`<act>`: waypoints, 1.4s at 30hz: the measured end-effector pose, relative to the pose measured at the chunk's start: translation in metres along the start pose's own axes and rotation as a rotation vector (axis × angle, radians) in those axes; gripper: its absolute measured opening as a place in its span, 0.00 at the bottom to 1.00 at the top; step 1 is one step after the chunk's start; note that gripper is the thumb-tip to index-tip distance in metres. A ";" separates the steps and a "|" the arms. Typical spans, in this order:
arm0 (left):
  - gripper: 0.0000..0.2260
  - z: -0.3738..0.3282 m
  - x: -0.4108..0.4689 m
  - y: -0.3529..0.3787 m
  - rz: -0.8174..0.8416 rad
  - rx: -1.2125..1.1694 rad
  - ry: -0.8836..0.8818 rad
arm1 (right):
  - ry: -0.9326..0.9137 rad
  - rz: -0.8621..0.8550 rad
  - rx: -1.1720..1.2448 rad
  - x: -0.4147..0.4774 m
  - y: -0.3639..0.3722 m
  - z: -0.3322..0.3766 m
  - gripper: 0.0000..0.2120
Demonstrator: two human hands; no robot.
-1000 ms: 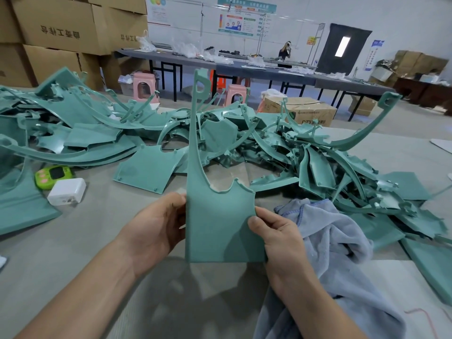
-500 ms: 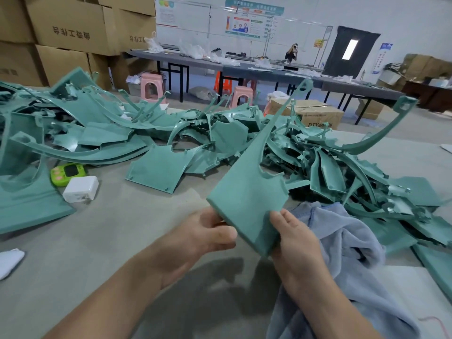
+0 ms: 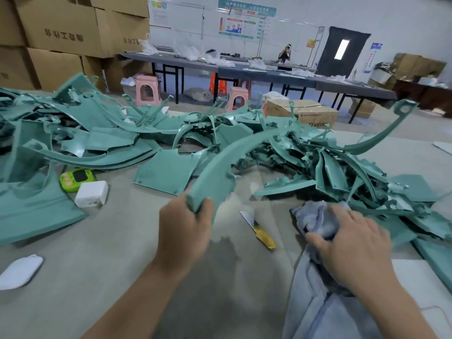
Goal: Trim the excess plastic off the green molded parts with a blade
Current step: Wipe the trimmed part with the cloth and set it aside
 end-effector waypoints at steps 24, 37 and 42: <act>0.23 -0.025 -0.025 0.003 0.406 -0.017 0.494 | -0.591 -0.603 1.028 -0.027 -0.053 0.123 0.05; 0.17 -0.019 -0.022 0.002 0.341 0.015 0.425 | -0.024 -0.542 0.908 0.045 -0.027 0.039 0.10; 0.06 -0.009 -0.014 0.008 0.150 -0.078 0.168 | 0.182 -0.670 1.239 0.027 -0.029 0.027 0.12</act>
Point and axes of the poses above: each hand's wrist, its own x-axis towards the middle knuckle, its own y-axis out of the palm, z = x × y, the point moved 3 cm from there along x, towards the middle knuckle, and after that the axes turned 2 degrees about -x, right-handed, at the moved point
